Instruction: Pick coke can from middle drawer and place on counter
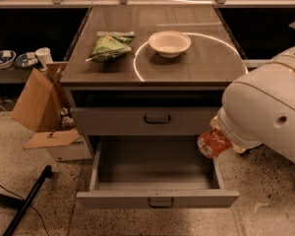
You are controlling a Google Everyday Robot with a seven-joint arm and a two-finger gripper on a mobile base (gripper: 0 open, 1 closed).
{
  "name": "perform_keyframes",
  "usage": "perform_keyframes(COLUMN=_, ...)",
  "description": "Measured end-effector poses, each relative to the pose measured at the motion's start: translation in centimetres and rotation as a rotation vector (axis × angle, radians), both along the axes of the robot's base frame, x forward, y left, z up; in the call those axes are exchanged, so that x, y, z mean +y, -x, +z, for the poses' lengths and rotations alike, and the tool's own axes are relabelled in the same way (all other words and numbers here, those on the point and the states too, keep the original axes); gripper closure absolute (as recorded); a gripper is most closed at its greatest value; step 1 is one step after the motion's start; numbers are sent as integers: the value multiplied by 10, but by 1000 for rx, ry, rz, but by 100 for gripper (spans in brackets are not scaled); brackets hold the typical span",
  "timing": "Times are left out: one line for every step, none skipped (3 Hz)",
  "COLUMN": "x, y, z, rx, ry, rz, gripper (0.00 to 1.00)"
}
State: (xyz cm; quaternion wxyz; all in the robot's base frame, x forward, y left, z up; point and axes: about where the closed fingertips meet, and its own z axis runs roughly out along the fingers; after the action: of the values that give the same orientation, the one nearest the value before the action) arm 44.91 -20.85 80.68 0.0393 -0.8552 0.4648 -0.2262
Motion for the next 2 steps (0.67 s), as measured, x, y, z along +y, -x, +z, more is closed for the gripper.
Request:
perform_keyframes(x=0, y=0, z=12, rx=-7, ry=30, rz=-6, gripper=100)
perform_keyframes(x=-1, y=1, z=24, rx=-32, ry=64, rz=-12, gripper=100)
